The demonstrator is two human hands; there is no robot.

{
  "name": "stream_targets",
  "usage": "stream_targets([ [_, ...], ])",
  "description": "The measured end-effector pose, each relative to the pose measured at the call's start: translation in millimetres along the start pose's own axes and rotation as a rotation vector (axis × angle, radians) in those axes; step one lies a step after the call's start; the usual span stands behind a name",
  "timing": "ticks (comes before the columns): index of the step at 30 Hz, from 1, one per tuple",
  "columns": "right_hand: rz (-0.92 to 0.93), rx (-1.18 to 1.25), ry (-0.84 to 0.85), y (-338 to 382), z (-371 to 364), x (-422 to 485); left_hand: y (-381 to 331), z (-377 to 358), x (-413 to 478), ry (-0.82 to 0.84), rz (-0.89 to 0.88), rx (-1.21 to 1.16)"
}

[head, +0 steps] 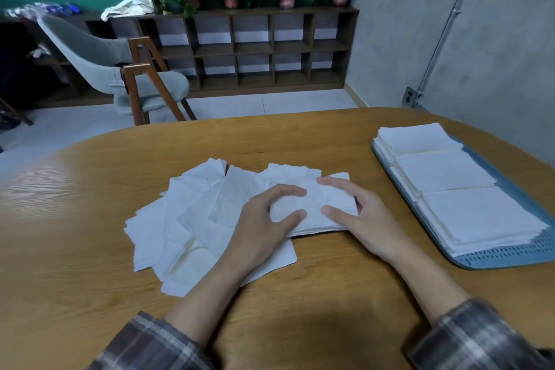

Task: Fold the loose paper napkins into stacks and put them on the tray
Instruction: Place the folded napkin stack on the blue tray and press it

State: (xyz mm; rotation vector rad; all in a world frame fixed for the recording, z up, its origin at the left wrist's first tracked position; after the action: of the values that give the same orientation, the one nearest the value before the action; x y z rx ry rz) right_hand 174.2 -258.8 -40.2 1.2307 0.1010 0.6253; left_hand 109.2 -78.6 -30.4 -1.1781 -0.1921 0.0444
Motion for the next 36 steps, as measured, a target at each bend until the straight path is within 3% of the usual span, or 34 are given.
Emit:
stream_targets([
  [8,0.043,-0.045,-0.034,-2,-5,2,0,-2,0,-0.054,-0.014,0.048],
  [17,-0.032,0.097,-0.003,15,19,-5,-36,0,3,0.098,0.026,0.036],
  [27,-0.066,0.019,-0.164,28,127,-4,-80,-47,40,0.028,0.057,-0.06],
  [31,-0.117,-0.006,-0.274,13,178,-7,-95,-90,56,0.073,0.092,-0.182],
  [36,-0.155,-0.027,-0.341,-4,233,-5,-106,-139,85,0.11,0.112,-0.169],
])
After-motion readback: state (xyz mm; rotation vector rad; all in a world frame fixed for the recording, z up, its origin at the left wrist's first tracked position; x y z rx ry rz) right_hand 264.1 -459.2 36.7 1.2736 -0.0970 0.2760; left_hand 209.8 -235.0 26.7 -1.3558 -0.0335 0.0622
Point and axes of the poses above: each hand's wrist, its own x-axis towards the middle knuckle, its own z-axis out of the back of the hand, y = z × x, the point moved 9 cm from there along x, towards the middle knuckle, and after that the axes turned 7 degrees about z, right-handed, at the moved point
